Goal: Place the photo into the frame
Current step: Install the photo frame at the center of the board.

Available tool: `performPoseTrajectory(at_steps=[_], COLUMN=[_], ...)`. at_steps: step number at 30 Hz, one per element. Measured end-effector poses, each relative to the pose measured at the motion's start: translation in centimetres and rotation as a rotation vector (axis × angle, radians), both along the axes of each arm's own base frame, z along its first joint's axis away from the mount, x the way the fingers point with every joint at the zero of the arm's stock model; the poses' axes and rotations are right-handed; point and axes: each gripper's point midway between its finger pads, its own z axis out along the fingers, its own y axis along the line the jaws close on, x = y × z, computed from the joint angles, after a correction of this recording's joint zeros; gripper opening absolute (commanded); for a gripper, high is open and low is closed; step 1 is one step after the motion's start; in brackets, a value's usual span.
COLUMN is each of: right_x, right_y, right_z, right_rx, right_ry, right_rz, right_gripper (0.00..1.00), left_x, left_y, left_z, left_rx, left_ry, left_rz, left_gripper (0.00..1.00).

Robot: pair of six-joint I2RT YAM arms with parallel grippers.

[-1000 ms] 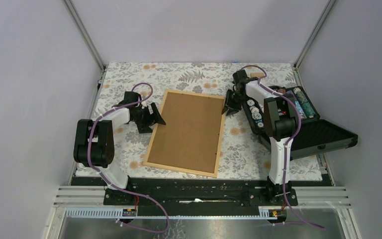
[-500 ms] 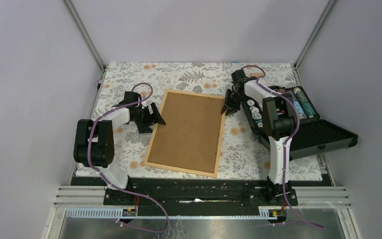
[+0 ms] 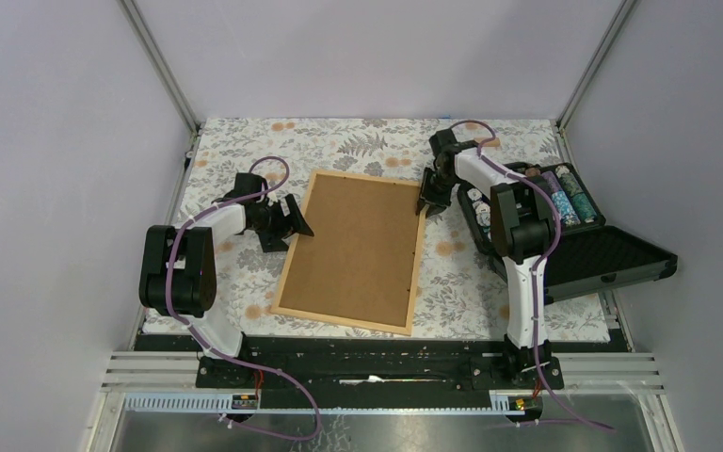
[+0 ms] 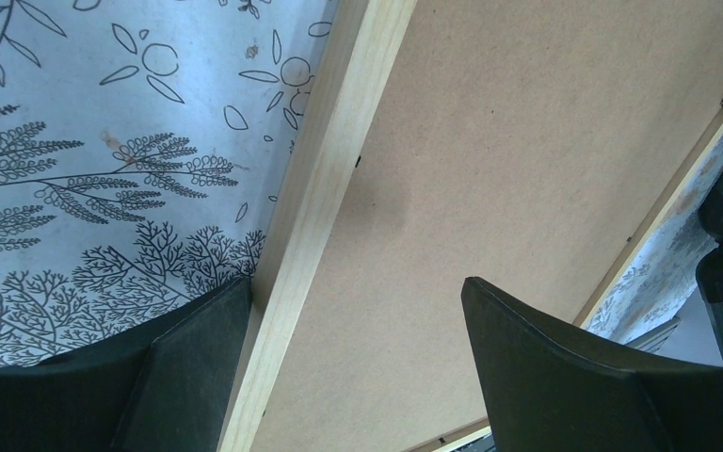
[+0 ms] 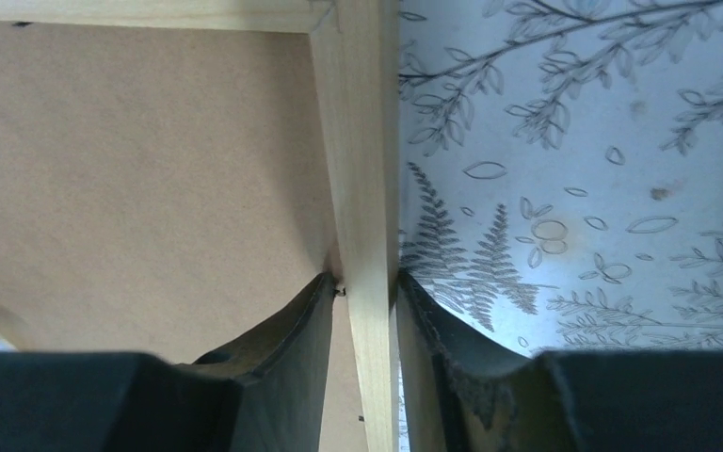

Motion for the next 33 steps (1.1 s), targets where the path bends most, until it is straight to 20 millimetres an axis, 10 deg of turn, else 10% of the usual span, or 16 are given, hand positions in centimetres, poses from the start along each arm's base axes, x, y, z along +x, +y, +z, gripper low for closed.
performPoseTrajectory(at_steps=[7,33], right_x=[1.6,1.4], right_y=[2.1,0.1], right_z=[1.0,0.8], right_rx=[0.123,0.063], right_ry=[-0.059,-0.077], right_rz=[0.018,0.055], right_gripper=[0.53,0.35], left_x=[-0.1,-0.1], left_y=[0.4,0.4], left_z=[-0.1,-0.1], left_rx=[0.003,0.003], left_ry=[0.011,0.011], left_rz=[0.013,0.012], left_gripper=[0.88,0.88])
